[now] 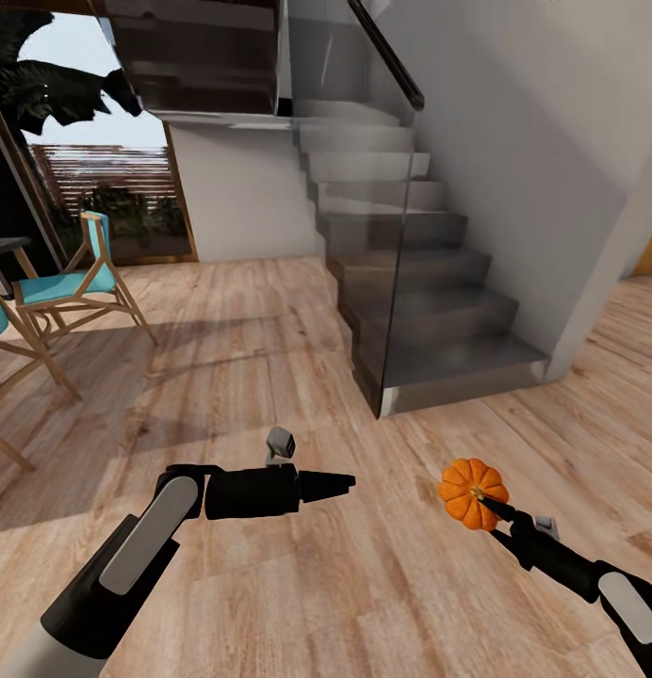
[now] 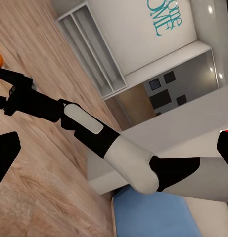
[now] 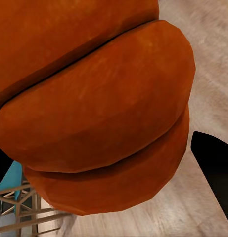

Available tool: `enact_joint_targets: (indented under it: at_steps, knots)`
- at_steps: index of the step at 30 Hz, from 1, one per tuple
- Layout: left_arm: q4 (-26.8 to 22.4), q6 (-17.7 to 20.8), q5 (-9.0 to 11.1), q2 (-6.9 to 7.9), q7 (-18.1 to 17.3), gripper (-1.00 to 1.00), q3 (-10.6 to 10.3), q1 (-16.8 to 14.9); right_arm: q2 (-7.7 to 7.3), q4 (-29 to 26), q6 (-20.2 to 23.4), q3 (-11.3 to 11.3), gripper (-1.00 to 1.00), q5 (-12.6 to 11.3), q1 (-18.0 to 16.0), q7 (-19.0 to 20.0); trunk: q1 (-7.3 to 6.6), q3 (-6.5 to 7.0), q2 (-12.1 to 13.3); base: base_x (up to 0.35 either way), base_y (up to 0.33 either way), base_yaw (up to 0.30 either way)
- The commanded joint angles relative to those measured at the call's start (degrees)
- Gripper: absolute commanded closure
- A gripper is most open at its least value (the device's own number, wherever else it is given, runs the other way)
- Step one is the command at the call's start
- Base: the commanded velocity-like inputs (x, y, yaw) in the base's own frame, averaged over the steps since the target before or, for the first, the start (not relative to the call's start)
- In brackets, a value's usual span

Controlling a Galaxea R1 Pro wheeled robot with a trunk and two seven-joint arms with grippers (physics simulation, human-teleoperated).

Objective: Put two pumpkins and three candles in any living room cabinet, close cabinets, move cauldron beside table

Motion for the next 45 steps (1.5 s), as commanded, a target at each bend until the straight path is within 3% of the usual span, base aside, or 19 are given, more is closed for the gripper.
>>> enact_joint_targets:
  at_steps: [1, 45]
  knots:
    - [0.0, 0.0, -0.4, 0.03, -0.5, -1.00, -0.1, -0.1, 0.02, 0.0, 0.5, -0.1, 1.00, -0.3, 0.0, -0.1, -0.01, 0.02, 0.0, 0.000, 0.000, 0.161]
    - [0.0, 0.0, -0.4, 0.03, -0.4, -1.00, -0.1, -0.1, 0.12, 0.0, 0.5, 0.0, 1.00, -0.3, 0.0, -0.1, -0.01, 2.40, 0.0, 0.000, 0.000, 0.245]
